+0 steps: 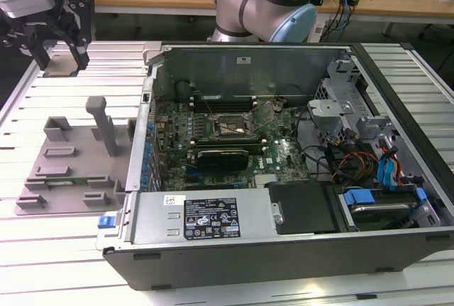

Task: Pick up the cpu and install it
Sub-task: 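Pick up the cpu and move it towards the insertion slot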

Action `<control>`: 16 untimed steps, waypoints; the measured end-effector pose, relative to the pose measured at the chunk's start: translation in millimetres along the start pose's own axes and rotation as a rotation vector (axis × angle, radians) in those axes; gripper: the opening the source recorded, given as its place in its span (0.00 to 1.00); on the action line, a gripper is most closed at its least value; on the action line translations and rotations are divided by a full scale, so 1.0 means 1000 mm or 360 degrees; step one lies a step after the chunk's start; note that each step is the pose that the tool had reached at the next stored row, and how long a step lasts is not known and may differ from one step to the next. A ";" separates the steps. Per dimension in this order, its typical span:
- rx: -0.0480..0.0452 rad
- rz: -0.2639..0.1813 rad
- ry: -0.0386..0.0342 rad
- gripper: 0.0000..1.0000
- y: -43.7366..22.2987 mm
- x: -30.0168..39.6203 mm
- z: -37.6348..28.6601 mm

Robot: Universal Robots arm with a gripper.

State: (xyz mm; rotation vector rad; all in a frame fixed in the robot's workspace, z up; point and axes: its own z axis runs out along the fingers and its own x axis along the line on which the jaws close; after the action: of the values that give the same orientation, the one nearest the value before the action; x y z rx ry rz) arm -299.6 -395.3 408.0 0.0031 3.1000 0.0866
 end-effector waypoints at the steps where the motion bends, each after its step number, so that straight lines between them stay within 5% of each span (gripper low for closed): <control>1: 0.0000 0.0000 0.0000 0.55 0.0000 -0.0029 0.0002; 16: 0.0000 0.0000 0.0000 0.55 0.0000 -0.0370 0.0015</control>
State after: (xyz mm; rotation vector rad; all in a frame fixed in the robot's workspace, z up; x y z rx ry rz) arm -262.6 -395.3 408.0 0.0031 3.0999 0.0867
